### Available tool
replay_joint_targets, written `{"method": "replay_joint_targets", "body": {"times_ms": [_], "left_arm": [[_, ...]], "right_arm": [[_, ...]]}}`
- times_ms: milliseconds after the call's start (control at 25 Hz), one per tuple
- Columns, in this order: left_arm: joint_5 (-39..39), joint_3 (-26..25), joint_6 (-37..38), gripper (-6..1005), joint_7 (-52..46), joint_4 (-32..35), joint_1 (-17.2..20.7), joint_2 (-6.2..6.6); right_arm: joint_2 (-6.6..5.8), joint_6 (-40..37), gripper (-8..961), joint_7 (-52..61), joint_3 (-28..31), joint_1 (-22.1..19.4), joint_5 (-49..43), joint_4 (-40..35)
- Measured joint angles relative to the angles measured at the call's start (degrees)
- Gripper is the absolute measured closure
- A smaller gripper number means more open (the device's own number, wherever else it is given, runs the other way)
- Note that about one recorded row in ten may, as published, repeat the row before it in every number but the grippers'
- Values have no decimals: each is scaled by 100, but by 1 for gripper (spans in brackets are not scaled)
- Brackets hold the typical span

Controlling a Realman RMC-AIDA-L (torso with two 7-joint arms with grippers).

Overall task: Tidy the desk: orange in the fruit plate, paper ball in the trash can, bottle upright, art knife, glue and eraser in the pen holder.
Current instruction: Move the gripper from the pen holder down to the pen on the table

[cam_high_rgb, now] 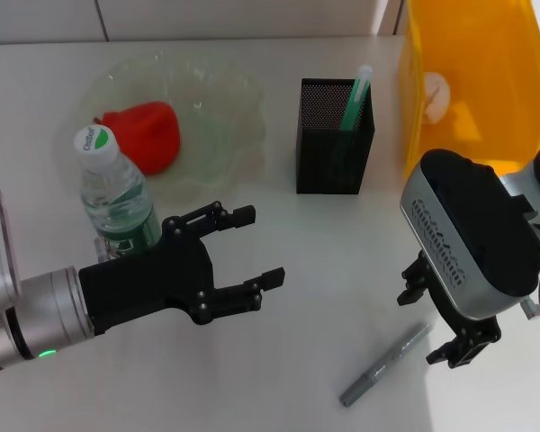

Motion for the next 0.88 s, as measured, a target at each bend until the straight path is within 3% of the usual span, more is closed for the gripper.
{"method": "replay_joint_targets", "body": {"times_ms": [520, 880], "left_arm": [[0, 0, -56, 197, -10, 0, -4, -7], [0, 9, -29, 197, -19, 0, 8, -16]], "right_arm": [[12, 268, 313, -255, -299, 229, 20, 461], [20, 275, 501, -315, -320, 239, 14, 465]]}}
